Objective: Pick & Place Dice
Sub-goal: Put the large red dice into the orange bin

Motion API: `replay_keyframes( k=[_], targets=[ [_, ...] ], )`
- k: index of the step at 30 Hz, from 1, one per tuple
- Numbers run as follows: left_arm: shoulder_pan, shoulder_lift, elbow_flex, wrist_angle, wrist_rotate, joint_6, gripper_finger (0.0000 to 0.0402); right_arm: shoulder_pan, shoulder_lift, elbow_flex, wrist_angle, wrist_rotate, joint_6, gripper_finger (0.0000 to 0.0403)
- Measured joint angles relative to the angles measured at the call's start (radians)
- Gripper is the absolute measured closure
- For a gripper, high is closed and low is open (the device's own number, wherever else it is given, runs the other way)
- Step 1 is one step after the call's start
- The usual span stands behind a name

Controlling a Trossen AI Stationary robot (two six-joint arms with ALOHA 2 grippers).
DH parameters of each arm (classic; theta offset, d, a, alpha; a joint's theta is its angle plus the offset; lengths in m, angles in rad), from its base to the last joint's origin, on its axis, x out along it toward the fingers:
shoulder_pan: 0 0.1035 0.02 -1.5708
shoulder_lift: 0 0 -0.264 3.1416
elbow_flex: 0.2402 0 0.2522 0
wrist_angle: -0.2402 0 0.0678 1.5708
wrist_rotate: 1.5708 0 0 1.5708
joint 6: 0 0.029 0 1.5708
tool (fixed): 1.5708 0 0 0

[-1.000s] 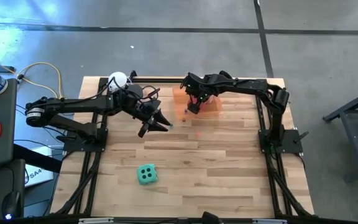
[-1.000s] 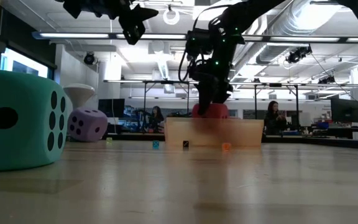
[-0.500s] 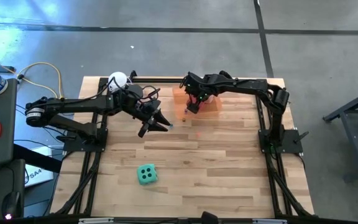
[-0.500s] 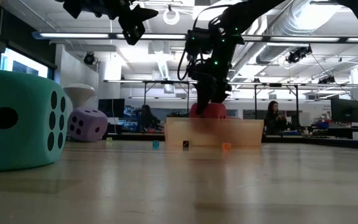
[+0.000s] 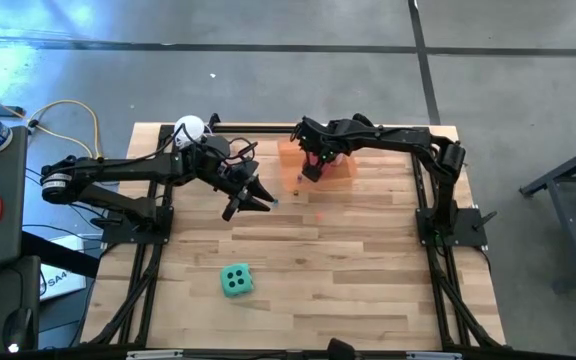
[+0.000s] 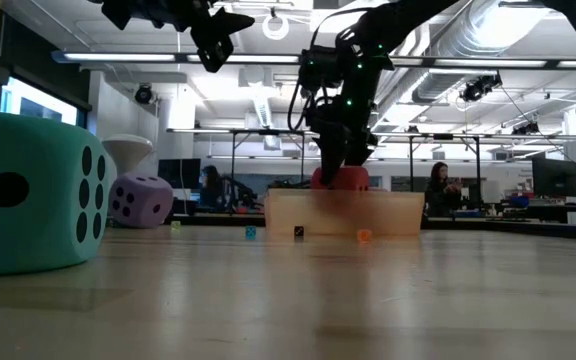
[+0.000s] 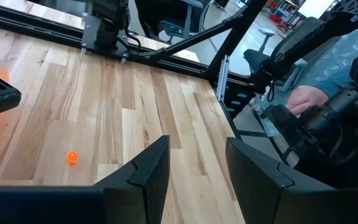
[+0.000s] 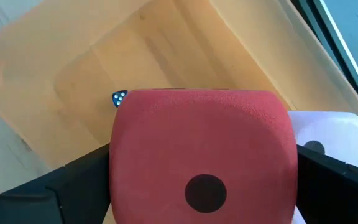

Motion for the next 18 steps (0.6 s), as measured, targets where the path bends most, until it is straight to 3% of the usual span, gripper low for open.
replay_keyframes(
  k=[9,18],
  targets=[
    [0.0,0.0,0.0,0.0,-0.004,0.01,0.0251,-0.003,0.0,0.0,0.007,0.046,0.011,0.0003],
    [0.0,0.0,0.0,-0.014,0.015,0.011,0.0251,-0.009,0.0,0.0,0.007,0.009,0.048,0.0003]
  ],
)
